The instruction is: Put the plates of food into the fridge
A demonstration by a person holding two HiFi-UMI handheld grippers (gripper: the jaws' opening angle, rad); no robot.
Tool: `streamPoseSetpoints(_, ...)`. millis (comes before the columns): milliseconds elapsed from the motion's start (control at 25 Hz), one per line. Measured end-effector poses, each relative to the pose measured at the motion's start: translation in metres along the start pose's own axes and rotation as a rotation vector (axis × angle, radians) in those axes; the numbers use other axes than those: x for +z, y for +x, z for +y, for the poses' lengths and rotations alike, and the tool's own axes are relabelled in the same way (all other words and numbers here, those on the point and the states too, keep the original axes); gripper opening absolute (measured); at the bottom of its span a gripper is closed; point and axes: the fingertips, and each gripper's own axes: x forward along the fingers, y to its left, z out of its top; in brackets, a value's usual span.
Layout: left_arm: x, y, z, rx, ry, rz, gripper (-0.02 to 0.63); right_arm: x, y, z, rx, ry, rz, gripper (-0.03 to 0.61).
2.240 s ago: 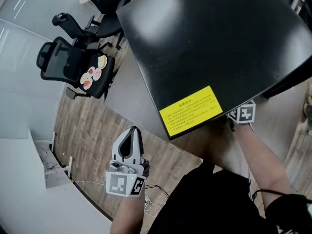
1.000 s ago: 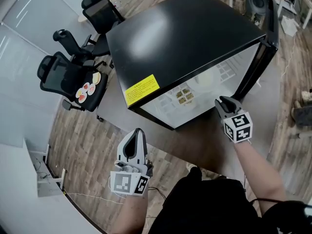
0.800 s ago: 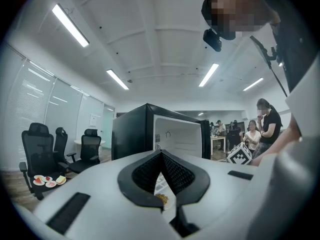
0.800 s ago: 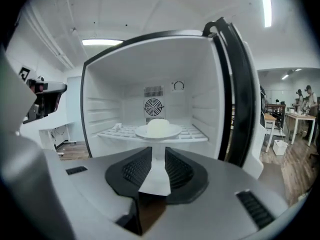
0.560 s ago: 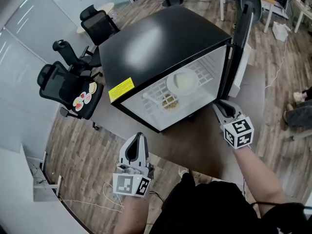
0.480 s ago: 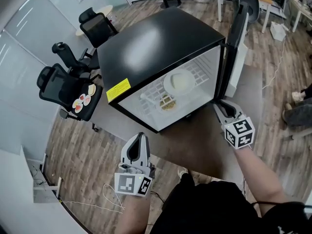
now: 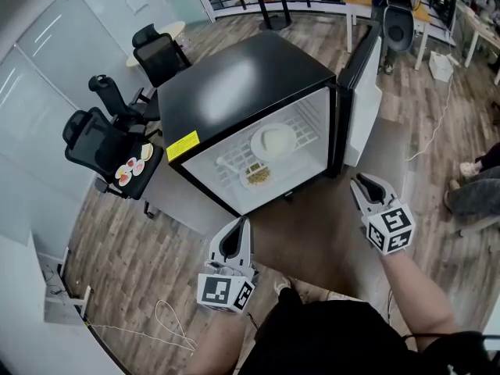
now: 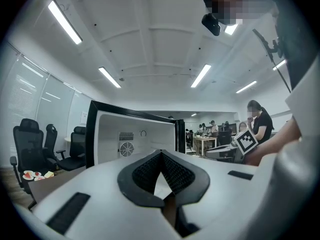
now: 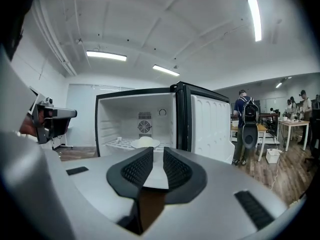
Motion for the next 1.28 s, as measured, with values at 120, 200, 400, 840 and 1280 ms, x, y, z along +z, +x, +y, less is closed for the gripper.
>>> streamPoseSetpoints(120,0.001,0.002,-0.014,-0.012,0.002,0.003,0.003,0.004,-0.014,-0.003,0.007,-0.012,-0.007,0.039)
streamPoseSetpoints(200,0.002,0.002,-0.021,-0.016,0.005,0.012,0.003,0.007,-0.023,-0.006,0.006,-0.013,-0.012,0.026)
streamPoseSetpoints(400,-0.002,0.003,-0.03,-0.023,0.007,0.024,0.003,0.014,-0.041,-0.01,-0.001,-0.023,-0.04,0.009)
streamPoseSetpoints(840,0.003,0.025,-0.03,-0.039,0.011,0.02,0.003,0.006,-0.055,-0.03,-0.073,0.011,-0.057,0.008)
streamPoseSetpoints(1280,0.016,0.022,-0.017,-0.032,0.051,0.001,0.003,0.015,-0.056,-0.029,-0.108,0.019,-0.1,0.008)
